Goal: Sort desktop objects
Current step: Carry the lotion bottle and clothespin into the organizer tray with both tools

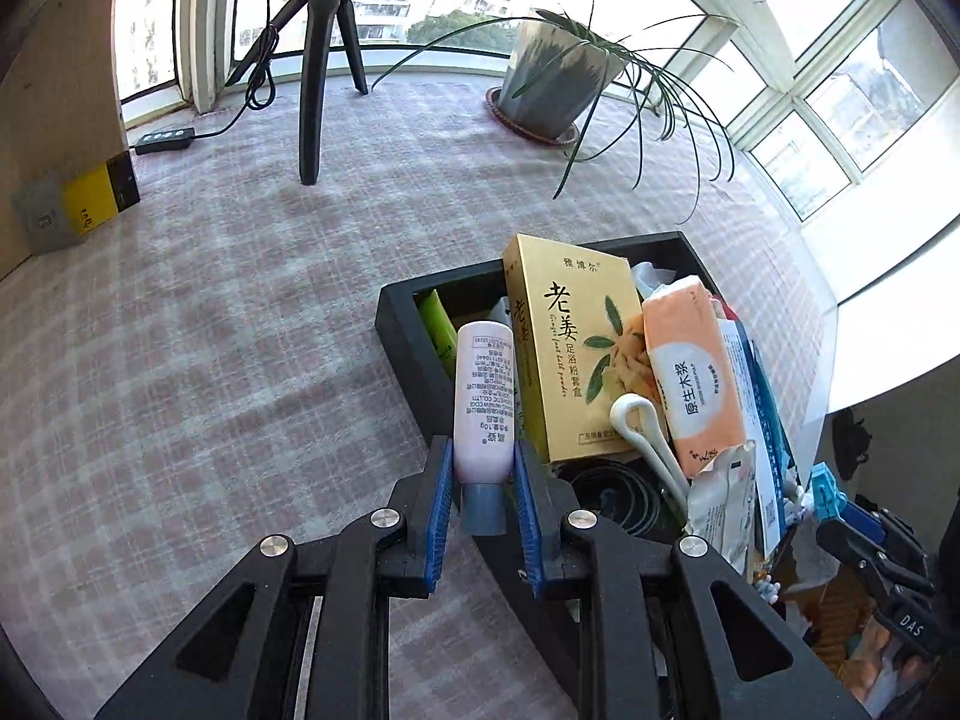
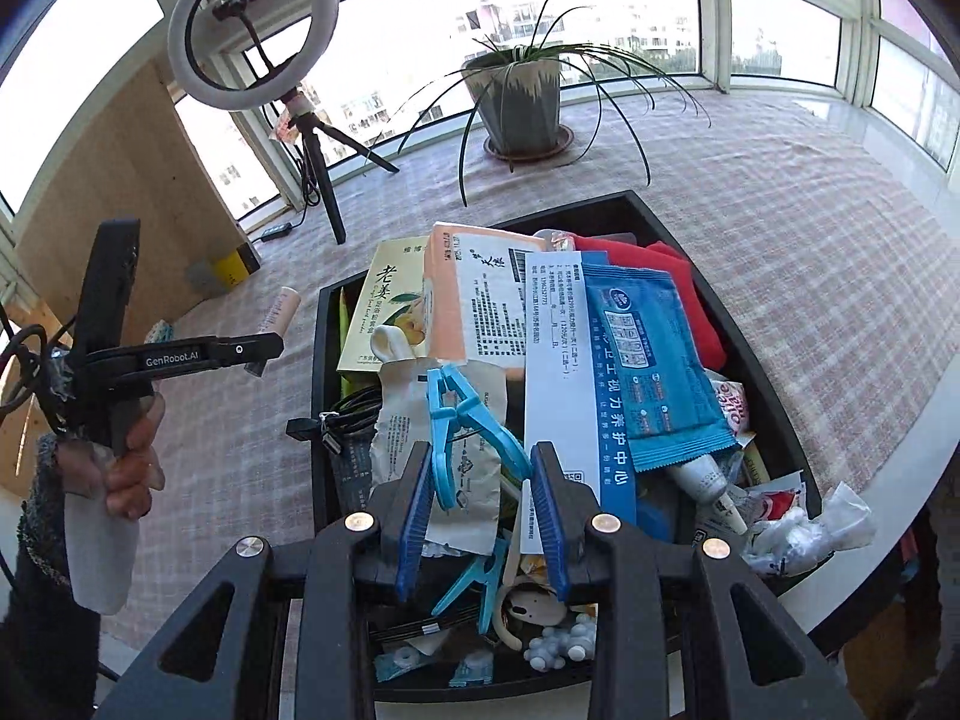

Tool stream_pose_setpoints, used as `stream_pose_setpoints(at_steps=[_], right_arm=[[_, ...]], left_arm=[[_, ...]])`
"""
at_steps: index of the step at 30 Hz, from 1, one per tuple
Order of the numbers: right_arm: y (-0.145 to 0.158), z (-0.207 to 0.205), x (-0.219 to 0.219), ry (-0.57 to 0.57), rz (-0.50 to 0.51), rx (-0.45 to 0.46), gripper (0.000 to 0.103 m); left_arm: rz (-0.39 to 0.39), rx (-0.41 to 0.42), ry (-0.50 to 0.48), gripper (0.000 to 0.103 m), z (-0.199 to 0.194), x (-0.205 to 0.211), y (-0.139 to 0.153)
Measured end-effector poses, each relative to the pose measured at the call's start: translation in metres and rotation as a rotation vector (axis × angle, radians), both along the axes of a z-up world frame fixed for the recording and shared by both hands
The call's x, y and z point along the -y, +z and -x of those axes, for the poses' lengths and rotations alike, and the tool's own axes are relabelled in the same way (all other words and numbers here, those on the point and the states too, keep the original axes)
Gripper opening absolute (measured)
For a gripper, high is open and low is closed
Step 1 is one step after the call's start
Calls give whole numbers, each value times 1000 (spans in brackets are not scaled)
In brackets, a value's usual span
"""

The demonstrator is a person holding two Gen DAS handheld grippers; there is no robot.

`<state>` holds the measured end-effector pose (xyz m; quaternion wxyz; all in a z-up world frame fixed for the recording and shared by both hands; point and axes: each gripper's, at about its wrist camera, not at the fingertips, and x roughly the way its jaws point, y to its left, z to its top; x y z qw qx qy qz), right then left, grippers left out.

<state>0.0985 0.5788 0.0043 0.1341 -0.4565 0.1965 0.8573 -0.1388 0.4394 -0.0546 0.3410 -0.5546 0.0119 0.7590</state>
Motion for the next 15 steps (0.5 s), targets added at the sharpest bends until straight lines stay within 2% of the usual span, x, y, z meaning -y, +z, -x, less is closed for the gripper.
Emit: stream_pose_setpoints(at_steps=[8, 15], right_arm=[[-2, 3, -33, -6, -11, 8, 29], [-1, 19, -40, 30, -26, -2, 30]], left_arm=[[83, -23, -5, 22, 17, -46, -10], [95, -3, 2, 22, 26, -58, -23]])
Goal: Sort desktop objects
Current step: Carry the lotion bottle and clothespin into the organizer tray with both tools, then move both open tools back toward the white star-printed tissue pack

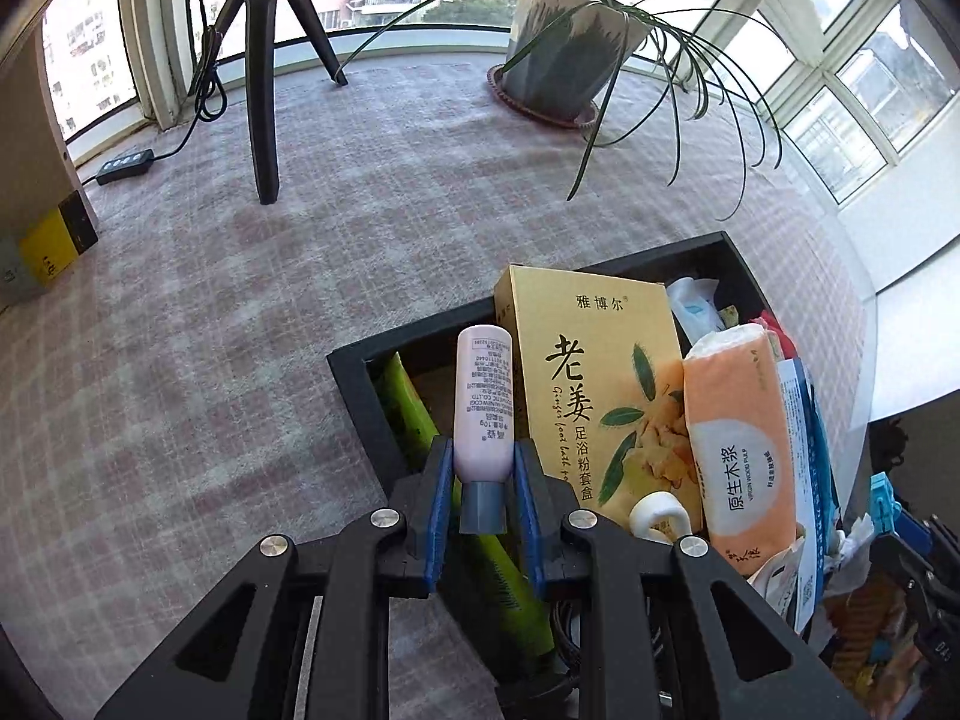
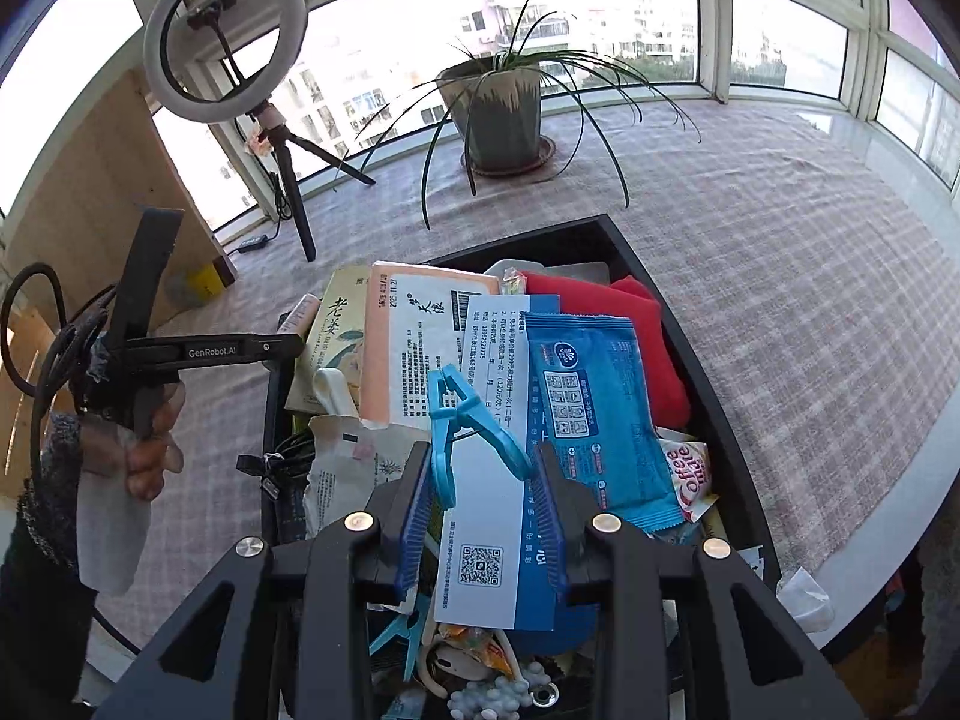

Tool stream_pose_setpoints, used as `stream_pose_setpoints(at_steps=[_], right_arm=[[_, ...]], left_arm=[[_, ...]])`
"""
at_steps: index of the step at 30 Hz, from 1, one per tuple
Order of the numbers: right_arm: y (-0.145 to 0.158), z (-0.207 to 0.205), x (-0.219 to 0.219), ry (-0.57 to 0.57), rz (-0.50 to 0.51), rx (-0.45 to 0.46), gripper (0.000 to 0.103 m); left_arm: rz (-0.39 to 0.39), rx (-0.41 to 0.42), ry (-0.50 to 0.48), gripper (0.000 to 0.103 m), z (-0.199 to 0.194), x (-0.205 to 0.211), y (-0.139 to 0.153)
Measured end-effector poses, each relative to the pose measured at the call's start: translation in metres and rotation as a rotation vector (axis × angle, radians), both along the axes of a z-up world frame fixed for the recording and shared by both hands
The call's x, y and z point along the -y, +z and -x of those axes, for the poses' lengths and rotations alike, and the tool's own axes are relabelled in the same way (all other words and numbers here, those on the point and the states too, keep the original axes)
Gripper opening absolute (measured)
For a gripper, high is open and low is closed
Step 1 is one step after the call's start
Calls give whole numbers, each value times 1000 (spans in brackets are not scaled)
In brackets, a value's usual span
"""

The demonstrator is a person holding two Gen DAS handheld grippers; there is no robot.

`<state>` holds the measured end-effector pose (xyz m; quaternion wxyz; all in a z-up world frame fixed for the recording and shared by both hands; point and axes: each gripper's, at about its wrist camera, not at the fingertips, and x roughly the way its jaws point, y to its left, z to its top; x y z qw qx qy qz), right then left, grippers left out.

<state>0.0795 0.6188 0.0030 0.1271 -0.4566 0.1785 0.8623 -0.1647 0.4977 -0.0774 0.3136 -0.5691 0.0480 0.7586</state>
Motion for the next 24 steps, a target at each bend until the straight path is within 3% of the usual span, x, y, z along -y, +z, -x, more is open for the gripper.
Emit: stream_pose_setpoints(at_steps=[3, 5, 15, 24], right_arm=[[2, 6, 3, 1, -34, 13, 38], [4, 7, 3, 5, -21, 0, 39], [10, 23, 24, 41, -13, -6, 40], [11, 64, 82, 160, -22, -1, 40]], left_arm=[[11, 8, -4, 30, 3, -1, -1], [-15, 7, 5, 41, 4, 5, 4], [18, -55, 38, 41, 0, 48, 22], [86, -120, 128, 41, 0, 137, 31]])
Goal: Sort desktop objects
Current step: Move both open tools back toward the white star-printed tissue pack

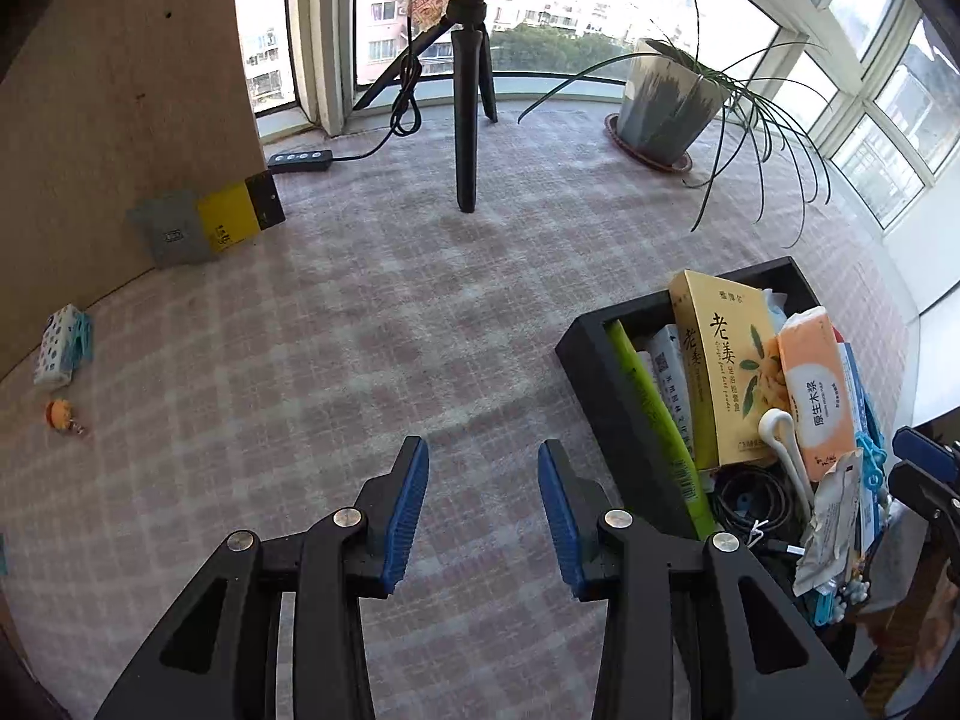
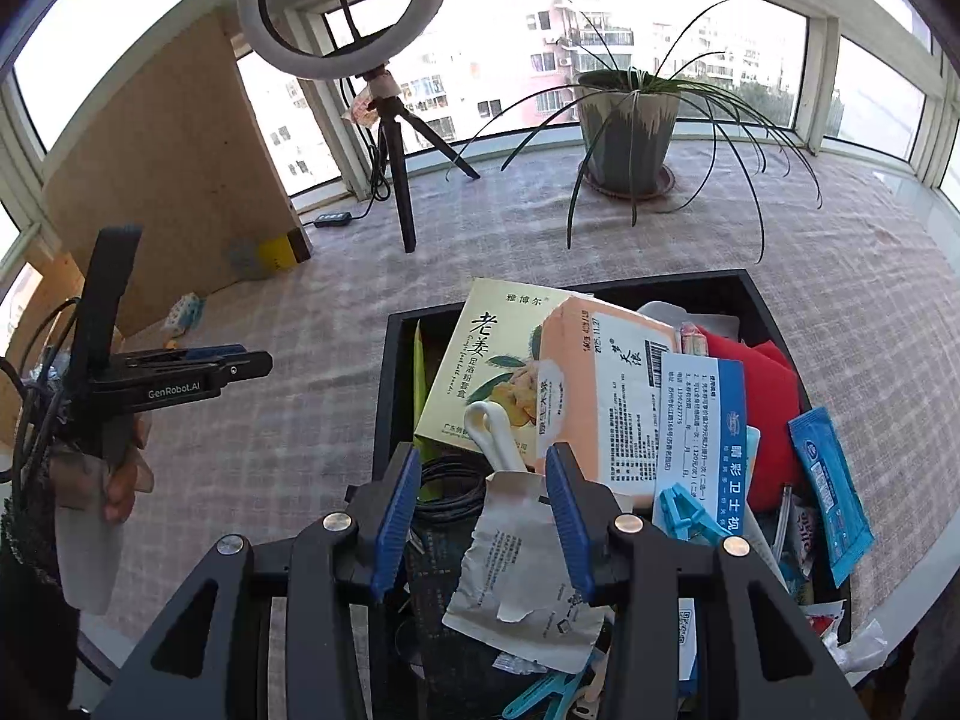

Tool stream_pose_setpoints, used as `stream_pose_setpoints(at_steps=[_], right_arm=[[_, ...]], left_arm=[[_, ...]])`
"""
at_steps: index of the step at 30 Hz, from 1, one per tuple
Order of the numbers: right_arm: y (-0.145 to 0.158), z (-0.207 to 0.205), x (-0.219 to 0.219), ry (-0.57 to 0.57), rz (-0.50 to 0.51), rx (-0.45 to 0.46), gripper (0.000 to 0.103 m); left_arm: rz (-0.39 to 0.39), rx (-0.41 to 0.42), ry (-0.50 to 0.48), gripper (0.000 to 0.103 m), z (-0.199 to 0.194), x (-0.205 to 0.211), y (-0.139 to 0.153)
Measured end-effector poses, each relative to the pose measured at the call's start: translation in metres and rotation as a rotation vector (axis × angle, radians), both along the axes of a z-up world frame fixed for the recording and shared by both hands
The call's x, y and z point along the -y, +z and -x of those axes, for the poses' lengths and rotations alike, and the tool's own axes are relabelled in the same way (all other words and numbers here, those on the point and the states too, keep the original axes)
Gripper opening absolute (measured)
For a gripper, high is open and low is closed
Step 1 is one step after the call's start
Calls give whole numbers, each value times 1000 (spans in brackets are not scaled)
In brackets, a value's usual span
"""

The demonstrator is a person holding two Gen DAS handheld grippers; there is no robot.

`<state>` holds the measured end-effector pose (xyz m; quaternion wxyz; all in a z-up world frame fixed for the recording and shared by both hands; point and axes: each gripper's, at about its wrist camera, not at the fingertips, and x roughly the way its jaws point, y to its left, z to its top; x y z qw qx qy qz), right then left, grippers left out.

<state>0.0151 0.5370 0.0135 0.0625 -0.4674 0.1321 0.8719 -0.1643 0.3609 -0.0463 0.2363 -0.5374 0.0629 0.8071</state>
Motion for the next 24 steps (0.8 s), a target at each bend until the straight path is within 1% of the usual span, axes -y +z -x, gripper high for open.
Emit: stream_pose_setpoints(at_steps=[7, 9, 10, 11, 15, 18, 22, 24], right_arm=[[-1, 51, 66, 123, -5, -2, 40], [-3, 68, 84, 157, -6, -5, 40], [-4, 76, 92, 171, -7, -5, 40], [-5, 86, 101, 188, -7, -6, 40], [-11, 121, 134, 254, -25, -2, 40], [-15, 151, 156, 301, -19, 7, 40], [-28, 193, 190, 371, 8, 30, 40], [-36, 214, 208, 396, 17, 46, 40]], left_arm=[[64, 11, 118, 43, 11, 94, -4], [68, 15, 160, 48, 15, 124, -5], [67, 11, 182, 54, 16, 139, -5], [64, 2, 204, 56, 18, 155, -5], [72, 0, 282, 57, 29, 214, -8], [77, 8, 339, 57, 43, 253, -14], [68, 16, 390, 57, 72, 297, -25], [57, 29, 400, 57, 89, 312, -31]])
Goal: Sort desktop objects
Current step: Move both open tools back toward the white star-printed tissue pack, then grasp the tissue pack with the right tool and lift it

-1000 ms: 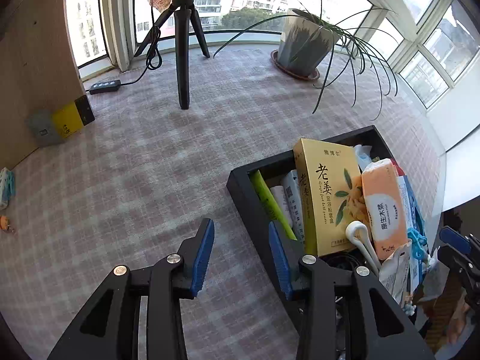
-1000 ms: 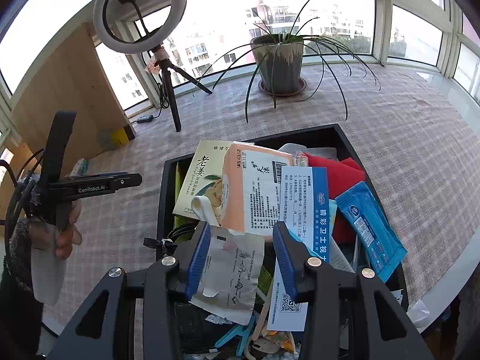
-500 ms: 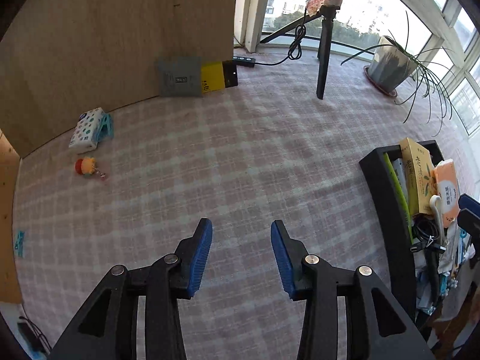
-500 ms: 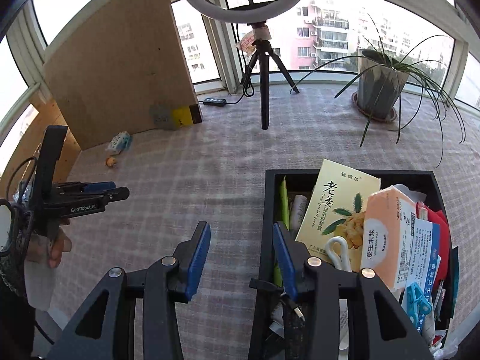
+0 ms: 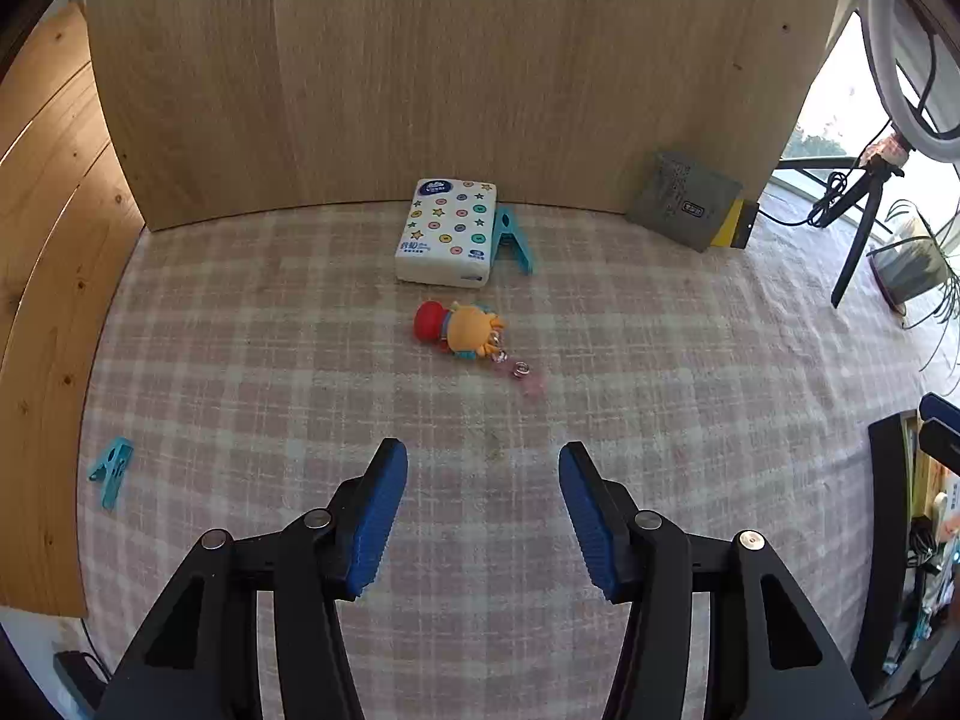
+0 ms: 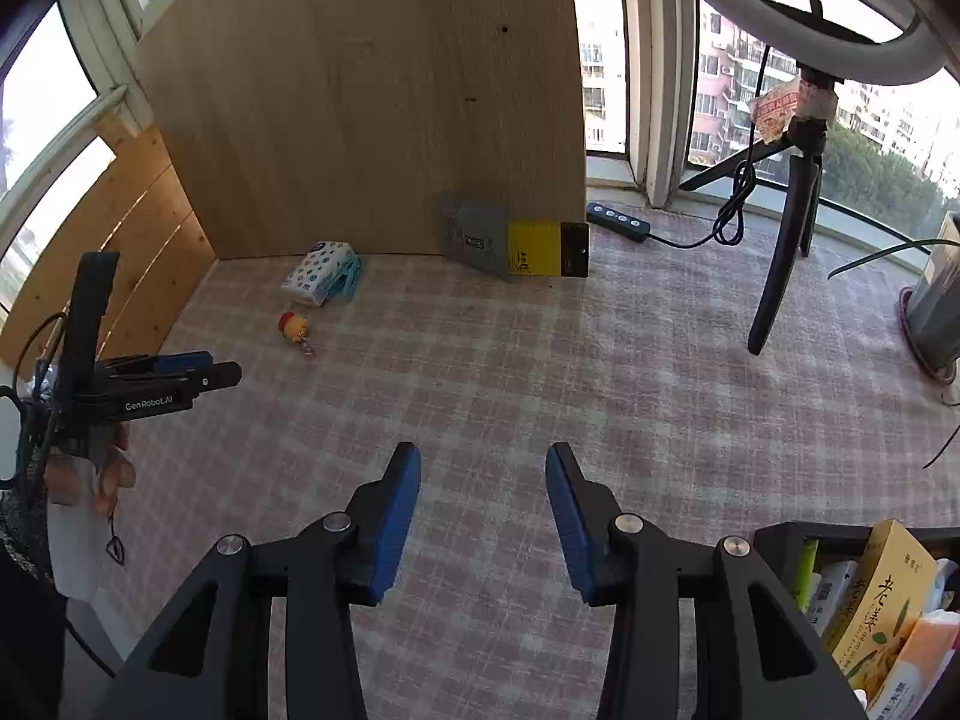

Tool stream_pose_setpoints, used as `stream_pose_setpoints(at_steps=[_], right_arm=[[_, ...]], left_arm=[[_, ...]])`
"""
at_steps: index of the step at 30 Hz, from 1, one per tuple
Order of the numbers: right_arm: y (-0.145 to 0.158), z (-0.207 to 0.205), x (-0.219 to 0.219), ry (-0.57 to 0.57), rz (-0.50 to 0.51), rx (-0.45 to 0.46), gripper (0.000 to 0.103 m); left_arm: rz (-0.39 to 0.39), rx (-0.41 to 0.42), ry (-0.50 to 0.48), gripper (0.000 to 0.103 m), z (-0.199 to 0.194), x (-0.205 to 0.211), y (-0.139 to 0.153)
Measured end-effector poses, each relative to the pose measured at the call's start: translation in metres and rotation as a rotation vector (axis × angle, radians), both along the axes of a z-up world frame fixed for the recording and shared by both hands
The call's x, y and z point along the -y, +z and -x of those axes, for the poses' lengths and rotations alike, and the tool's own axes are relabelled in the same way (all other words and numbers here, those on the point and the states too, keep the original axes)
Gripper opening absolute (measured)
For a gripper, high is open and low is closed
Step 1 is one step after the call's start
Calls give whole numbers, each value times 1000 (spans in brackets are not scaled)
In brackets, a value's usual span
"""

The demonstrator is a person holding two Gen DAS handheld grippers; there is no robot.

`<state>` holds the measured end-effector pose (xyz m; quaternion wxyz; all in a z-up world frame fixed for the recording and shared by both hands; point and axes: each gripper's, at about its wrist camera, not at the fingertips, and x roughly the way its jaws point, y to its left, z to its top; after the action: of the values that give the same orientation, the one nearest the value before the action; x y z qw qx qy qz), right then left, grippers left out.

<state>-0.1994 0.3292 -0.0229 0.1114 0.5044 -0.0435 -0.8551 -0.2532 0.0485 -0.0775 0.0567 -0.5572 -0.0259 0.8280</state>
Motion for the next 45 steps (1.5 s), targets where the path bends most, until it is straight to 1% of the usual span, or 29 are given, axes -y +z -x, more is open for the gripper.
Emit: stream_pose_setpoints(at_steps=[4, 9, 12, 13, 14, 16, 19, 24, 28, 30, 32, 33, 34, 38, 40, 45], right_arm=[[-20, 41, 29, 24, 46, 38, 40], [-41, 89, 54, 14, 128, 71, 40], [-51, 118, 69, 12, 162, 84, 40], [-55, 127, 76, 19, 173, 91, 40], [-58, 136, 83, 30, 182, 97, 40], [-65, 154, 97, 40, 170, 102, 40], [-76, 178, 114, 50, 163, 111, 40], [-92, 201, 133, 59, 205, 151, 38], [-106, 214, 137, 38, 287, 209, 37], [-113, 219, 139, 33, 324, 234, 36], [-117, 221, 142, 24, 339, 243, 31], [-116, 221, 143, 27, 354, 241, 26], [-116, 221, 144, 35, 371, 245, 24], [-113, 213, 141, 43, 343, 240, 23], [-113, 204, 136, 44, 350, 254, 23], [-111, 162, 116, 56, 333, 273, 23]], left_arm=[[-10, 16, -4, 57, 36, 16, -14], [-41, 18, -11, 57, 77, 25, -27], [-61, 12, -1, 61, 98, 30, -34], [-67, 12, 3, 63, 103, 32, -37], [-71, 13, 4, 65, 107, 33, -39], [-75, 14, -2, 66, 113, 34, -44], [-74, -1, -45, 66, 117, 29, -49], [-101, -19, -103, 67, 119, 22, -54], [-137, 19, -126, 66, 121, 16, -65], [-123, 1, -141, 65, 117, 8, -65], [-128, 2, -148, 64, 118, 3, -66], [-129, 3, -146, 63, 118, 1, -66], [-137, 2, -143, 61, 116, 0, -66], [-192, 6, -134, 60, 106, -5, -66], [-195, 4, -144, 60, 95, -12, -65], [-216, 12, -177, 59, 58, -41, -64]])
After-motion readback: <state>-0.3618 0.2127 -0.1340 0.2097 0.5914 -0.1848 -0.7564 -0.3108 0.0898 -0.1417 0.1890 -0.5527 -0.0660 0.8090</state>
